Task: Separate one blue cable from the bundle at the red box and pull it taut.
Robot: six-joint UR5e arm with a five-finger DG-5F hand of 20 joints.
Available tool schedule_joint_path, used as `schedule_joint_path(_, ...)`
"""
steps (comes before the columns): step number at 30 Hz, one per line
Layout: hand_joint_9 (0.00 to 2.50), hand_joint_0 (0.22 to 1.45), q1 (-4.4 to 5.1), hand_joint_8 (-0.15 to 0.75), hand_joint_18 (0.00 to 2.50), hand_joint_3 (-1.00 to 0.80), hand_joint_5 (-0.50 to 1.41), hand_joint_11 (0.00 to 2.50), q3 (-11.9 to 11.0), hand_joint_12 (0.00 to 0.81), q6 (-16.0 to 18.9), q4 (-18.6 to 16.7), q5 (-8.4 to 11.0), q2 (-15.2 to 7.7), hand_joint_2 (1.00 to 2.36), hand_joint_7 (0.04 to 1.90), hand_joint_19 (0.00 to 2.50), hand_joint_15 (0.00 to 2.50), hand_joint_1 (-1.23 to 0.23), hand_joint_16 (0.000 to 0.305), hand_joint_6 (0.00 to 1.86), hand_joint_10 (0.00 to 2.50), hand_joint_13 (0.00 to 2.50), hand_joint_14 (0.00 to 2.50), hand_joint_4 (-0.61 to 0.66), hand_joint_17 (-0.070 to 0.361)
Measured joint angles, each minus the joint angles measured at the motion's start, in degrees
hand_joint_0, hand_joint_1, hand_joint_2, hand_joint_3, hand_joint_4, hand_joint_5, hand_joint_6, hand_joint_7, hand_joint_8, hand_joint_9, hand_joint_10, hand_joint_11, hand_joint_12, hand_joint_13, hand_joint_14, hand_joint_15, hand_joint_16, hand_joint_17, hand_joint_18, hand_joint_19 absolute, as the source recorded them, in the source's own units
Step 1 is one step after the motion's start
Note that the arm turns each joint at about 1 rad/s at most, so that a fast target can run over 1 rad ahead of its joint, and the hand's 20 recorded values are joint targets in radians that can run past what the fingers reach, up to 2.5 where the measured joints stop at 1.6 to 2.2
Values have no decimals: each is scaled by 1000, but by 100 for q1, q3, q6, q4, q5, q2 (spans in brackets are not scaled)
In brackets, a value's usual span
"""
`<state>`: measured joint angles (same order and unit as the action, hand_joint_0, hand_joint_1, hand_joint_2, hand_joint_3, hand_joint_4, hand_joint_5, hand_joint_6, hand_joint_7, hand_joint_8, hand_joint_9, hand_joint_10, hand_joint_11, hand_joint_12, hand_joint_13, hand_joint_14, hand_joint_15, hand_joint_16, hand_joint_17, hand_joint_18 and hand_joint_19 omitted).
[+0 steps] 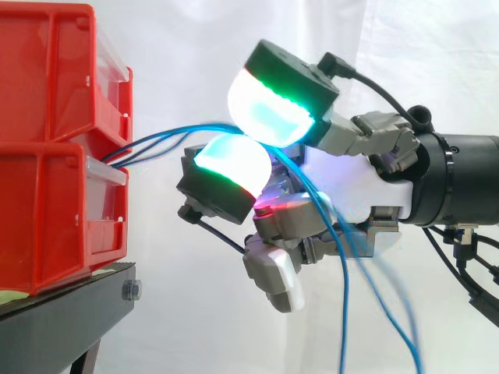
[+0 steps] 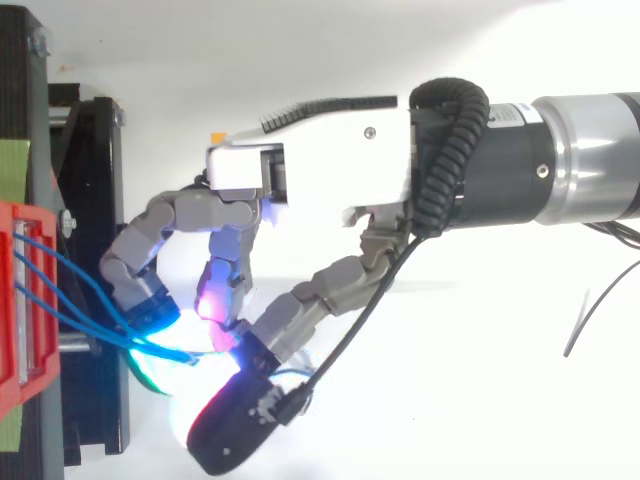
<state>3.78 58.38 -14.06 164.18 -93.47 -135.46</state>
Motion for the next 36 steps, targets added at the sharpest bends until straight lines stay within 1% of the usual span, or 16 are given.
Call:
schedule_joint_path(3,1237,807,-2,338,1031,-500,-153,1144,0,381,0,0,-3,1,1000,1238,533,641,-975,49,934,26,1059,24,-168,110)
schedule_joint_path(5,1261,744,-6,345,1031,-500,-147,1153,-1,377,4,0,-5,1,1000,1215,548,641,-985,48,932,27,1061,24,-117,109)
schedule_joint_path(7,1286,674,-7,352,1034,-500,-136,1170,-1,383,6,7,-12,1,1000,1111,574,659,-981,48,929,26,1080,25,-55,108)
schedule_joint_path(9,1328,553,-9,376,1061,-500,-132,1171,-1,402,8,16,-20,0,1000,1051,597,665,-949,50,928,26,1111,24,-4,112)
schedule_joint_path(10,1331,533,-13,379,1074,-500,-130,1171,-1,404,11,28,-28,1,1000,1040,592,662,-945,51,926,27,1115,25,9,115)
schedule_joint_path(11,1342,493,-17,388,1104,-500,-129,1150,-3,423,12,40,-34,1,1000,1056,600,670,-908,54,912,24,1138,25,43,121)
schedule_joint_path(13,1360,473,-23,398,1140,-500,-126,1137,-12,433,15,68,-47,1,1000,977,602,655,-837,56,909,23,1159,24,62,127)
schedule_joint_path(17,1388,497,-31,390,1143,-500,-123,1113,-63,435,12,176,-77,1,1000,995,618,659,-637,55,888,26,1173,22,55,124)
schedule_joint_path(21,1402,558,-39,376,1116,-500,-118,1124,-109,417,9,241,-89,-1,1000,1062,653,670,-593,51,869,25,1170,25,27,115)
schedule_joint_path(24,1398,607,-42,371,1101,-500,-113,1124,-145,410,4,275,-91,0,1000,1089,671,672,-631,49,867,28,1166,25,-22,111)
schedule_joint_path(25,1400,625,-42,369,1101,-500,-112,1135,-157,411,3,288,-92,0,1000,1100,674,682,-675,49,870,26,1170,24,-28,111)
schedule_joint_path(29,1387,617,-34,384,1104,-311,-114,1137,-179,417,-4,298,-91,-2,1015,1159,674,684,-769,50,876,27,1169,25,1,111)
schedule_joint_path(31,1352,640,-25,381,1107,-258,-126,1146,-176,420,-7,303,-87,-3,1019,1134,655,682,-846,50,892,26,1167,25,18,113)
schedule_joint_path(33,1326,682,-17,380,1095,-277,-133,1149,-173,411,-8,309,-82,-4,1017,1135,641,677,-889,50,899,26,1155,25,8,112)
schedule_joint_path(35,1324,744,-12,382,1086,-375,-135,1148,-173,408,-6,323,-82,-2,1010,1211,624,668,-924,49,900,26,1148,25,-11,110)
schedule_joint_path(36,1329,756,-12,384,1079,-423,-135,1146,-172,407,-4,337,-83,-2,1007,1203,618,668,-916,49,905,25,1148,24,-28,110)
